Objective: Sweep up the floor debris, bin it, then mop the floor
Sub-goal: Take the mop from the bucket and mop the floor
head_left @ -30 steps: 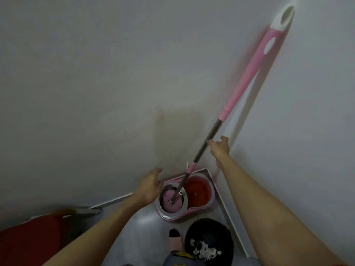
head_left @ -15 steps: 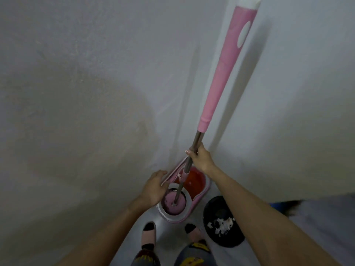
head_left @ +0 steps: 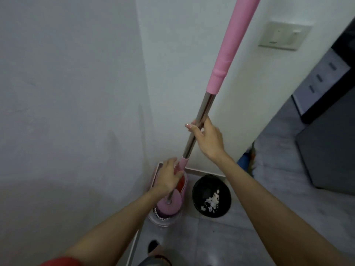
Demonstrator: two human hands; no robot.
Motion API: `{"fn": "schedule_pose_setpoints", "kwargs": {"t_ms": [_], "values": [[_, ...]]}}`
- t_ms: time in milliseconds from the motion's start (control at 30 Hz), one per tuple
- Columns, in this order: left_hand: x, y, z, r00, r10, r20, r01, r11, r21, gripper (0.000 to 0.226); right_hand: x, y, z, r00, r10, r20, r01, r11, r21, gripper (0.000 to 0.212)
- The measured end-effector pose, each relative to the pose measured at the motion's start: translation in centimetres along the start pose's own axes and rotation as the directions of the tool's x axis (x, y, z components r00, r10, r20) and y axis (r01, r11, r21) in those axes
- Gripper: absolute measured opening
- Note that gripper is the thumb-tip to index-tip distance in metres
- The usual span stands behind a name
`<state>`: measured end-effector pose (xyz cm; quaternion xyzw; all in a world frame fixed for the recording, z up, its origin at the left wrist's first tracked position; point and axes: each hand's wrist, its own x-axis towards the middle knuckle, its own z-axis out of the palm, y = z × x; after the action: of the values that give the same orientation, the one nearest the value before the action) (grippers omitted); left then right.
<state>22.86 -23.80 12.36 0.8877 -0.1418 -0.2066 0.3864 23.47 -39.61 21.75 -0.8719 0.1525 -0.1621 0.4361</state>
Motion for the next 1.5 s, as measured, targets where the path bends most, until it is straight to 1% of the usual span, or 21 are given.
{"fn": "schedule_pose_setpoints", "kwargs": {"t_ms": [67,133,267,367,433,500,600,733,800,867,900,933,1033,1100,1133,1200,1267,1333,1367,1433,1500], "values": [[-0.4,2.2,2.0,0.997,0.076,0.007,-0.076,0.997,0.012,0.051,-1.0,-0.4,-3.6,0.996,0.01,-0.084,-0.011,1.0,-0.009,0.05],[-1.0,4.6,4.4,0.988,0.152,0.002,-0.152,0.988,0.026,0.043,-2.4,0.0,-7.3,0.987,0.054,-0.15,-0.052,0.998,0.022,0.048],[-3.2,9.7,10.0,0.964,0.266,-0.008,-0.266,0.964,0.009,0.022,-7.0,2.2,-15.1,0.961,0.17,-0.22,-0.134,0.977,0.168,0.044],[-5.3,13.0,15.1,0.934,0.334,0.127,-0.343,0.938,0.058,0.018,-10.9,4.8,-21.8,0.938,0.26,-0.228,-0.21,0.952,0.222,0.053],[-6.4,14.9,18.4,0.898,0.368,0.242,-0.4,0.912,0.096,0.016,-13.3,6.8,-26.3,0.922,0.328,-0.208,-0.284,0.935,0.215,0.052],[-7.3,17.1,21.5,0.854,0.398,0.335,-0.453,0.886,0.101,0.015,-15.4,8.5,-30.4,0.898,0.383,-0.216,-0.337,0.915,0.22,0.037],[-7.9,20.4,26.3,0.758,0.454,0.468,-0.562,0.819,0.115,0.021,-18.3,10.2,-36.1,0.874,0.419,-0.247,-0.341,0.89,0.303,0.015],[-7.8,25.0,32.5,0.657,0.456,0.6,-0.627,0.773,0.099,0.028,-21.6,12.2,-43.2,0.833,0.479,-0.277,-0.401,0.868,0.293,0.024],[-7.3,27.2,35.9,0.584,0.467,0.664,-0.673,0.736,0.075,0.025,-22.9,13.8,-45.9,0.815,0.501,-0.292,-0.431,0.86,0.272,0.017],[-6.9,29.6,39.1,0.556,0.476,0.682,-0.685,0.727,0.051,0.019,-23.4,15.8,-47.8,0.787,0.518,-0.335,-0.439,0.852,0.286,0.008],[-6.7,30.8,40.7,0.554,0.486,0.676,-0.681,0.731,0.032,0.017,-23.3,17.2,-48.4,0.752,0.54,-0.378,-0.437,0.837,0.329,0.005],[-6.4,32.0,42.3,0.548,0.5,0.67,-0.676,0.737,0.003,0.017,-23.1,18.8,-48.8,0.695,0.573,-0.433,-0.427,0.814,0.393,0.003],[-5.3,35.7,47.1,0.48,0.545,0.688,-0.673,0.731,-0.11,0.02,-22.1,24.3,-49.2,0.486,0.667,-0.564,-0.385,0.743,0.547,0.009],[-4.0,38.0,50.0,0.398,0.559,0.728,-0.678,0.713,-0.177,0.022,-21.3,28.2,-49.0,0.368,0.726,-0.582,-0.379,0.688,0.619,0.002],[-3.2,39.0,51.5,0.366,0.56,0.743,-0.681,0.706,-0.196,0.024,-21.0,30.0,-48.9,0.312,0.753,-0.579,-0.374,0.657,0.654,0.005],[-1.4,40.6,54.1,0.332,0.541,0.773,-0.681,0.704,-0.201,0.027,-20.6,33.4,-49.0,0.219,0.792,-0.57,-0.358,0.609,0.708,0.012],[0.0,41.6,56.4,0.296,0.495,0.817,-0.671,0.716,-0.191,0.029,-20.6,36.1,-49.4,0.167,0.813,-0.558,-0.317,0.58,0.751,0.017],[0.8,42.0,58.8,0.228,0.456,0.86,-0.686,0.702,-0.19,0.032,-21.3,38.2,-49.4,0.12,0.824,-0.553,-0.298,0.562,0.772,0.021],[0.9,42.1,59.9,0.199,0.434,0.879,-0.694,0.696,-0.186,0.033,-21.9,39.1,-49.3,0.104,0.824,-0.557,-0.306,0.559,0.771,0.019],[0.5,42.1,62.1,0.151,0.385,0.91,-0.694,0.697,-0.18,0.035,-23.1,40.5,-48.8,0.093,0.835,-0.542,-0.312,0.541,0.781,0.011],[-0.3,42.1,63.7,0.102,0.342,0.934,-0.649,0.734,-0.198,0.037,-24.6,41.5,-48.4,0.125,0.854,-0.505,-0.278,0.519,0.808,0.008]]}}
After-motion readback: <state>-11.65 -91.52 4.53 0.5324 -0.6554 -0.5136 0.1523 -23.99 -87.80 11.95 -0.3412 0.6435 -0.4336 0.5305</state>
